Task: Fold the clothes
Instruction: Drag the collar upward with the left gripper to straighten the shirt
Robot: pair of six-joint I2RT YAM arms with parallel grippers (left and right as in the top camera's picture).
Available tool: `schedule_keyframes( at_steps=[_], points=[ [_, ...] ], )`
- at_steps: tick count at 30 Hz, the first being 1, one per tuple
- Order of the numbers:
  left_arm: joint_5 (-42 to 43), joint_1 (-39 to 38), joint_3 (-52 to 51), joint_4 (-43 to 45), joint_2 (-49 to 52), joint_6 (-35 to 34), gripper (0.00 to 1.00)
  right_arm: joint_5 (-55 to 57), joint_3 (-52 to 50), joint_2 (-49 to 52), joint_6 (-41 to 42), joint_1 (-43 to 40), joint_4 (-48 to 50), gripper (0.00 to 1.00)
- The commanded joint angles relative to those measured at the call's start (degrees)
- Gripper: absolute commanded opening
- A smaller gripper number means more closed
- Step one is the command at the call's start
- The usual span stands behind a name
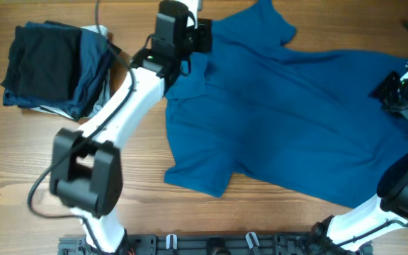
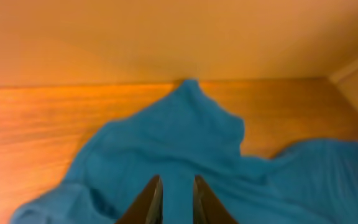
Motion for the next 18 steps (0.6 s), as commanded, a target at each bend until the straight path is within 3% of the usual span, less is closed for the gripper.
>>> schedule_keyframes(
  at_steps=[1,6,8,18],
  points=[
    [3.5,-0.2,9.7,-6.2,11.3,0.9,0.16,-1.5,0.7,-0.2,-1.5,-0.2,-0.1,0.99],
    [3.8,-0.2,44.1,-29.8,28.0,4.9,0.16,-1.5,0.7,-0.2,-0.7,-0.2,1.4,0.99],
    [3.1,-0.2,52.9,-32.1,32.8,5.5,0.17,-1.5,0.7,-0.2,-0.7,-0.2,4.7,1.0],
    [-1.8,0.2,53.0,-28.5,44.5,10.3,0.16,-1.5,0.7,-0.2,-0.7,-0.1,14.7,1.0]
  ],
)
